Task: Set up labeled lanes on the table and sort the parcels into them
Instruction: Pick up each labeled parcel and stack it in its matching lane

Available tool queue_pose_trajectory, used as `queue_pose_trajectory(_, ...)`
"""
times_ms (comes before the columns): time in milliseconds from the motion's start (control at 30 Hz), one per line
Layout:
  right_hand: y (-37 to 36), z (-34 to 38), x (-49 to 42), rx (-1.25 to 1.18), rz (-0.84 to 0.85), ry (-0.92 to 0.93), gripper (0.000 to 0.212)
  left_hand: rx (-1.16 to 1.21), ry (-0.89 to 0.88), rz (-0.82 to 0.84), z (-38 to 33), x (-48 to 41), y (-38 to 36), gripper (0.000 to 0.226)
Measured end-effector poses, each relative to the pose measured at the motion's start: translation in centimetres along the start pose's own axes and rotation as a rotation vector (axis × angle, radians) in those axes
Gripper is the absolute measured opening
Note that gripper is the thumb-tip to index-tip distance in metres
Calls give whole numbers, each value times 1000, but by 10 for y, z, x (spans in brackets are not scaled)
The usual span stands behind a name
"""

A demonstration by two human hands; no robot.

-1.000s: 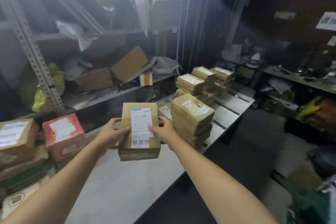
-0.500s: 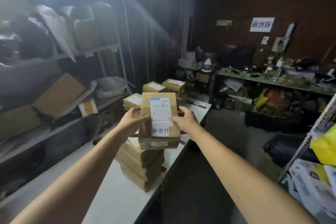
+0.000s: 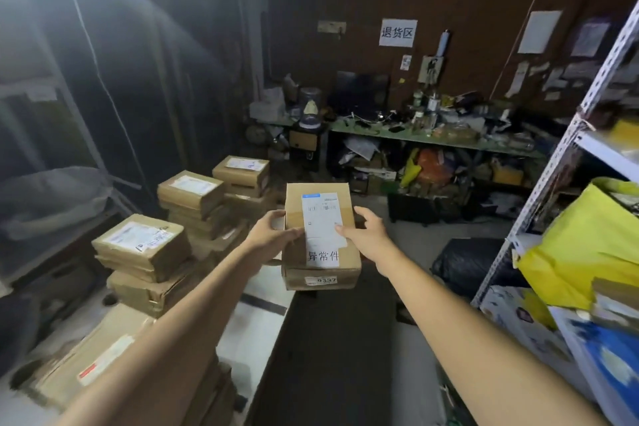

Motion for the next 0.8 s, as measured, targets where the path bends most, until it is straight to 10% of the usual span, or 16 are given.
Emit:
queue_pose_trajectory(467,47,-44,-260,13,132,-25,69,20,176,-72,-15,-224,-95,65)
queue_pose_trajectory(800,-5,44,-415,65,329,128,68,20,101,-336,-67,-341,-28,54)
Point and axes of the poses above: each hand's wrist, its own x-axis away from the middle knuckle, its own y-axis out of the back of the hand, z = x × y, the point moved 10 cm from there along -x, towards the middle knuckle, and after that the axes turned 6 degrees about x, right-handed, at the moved point
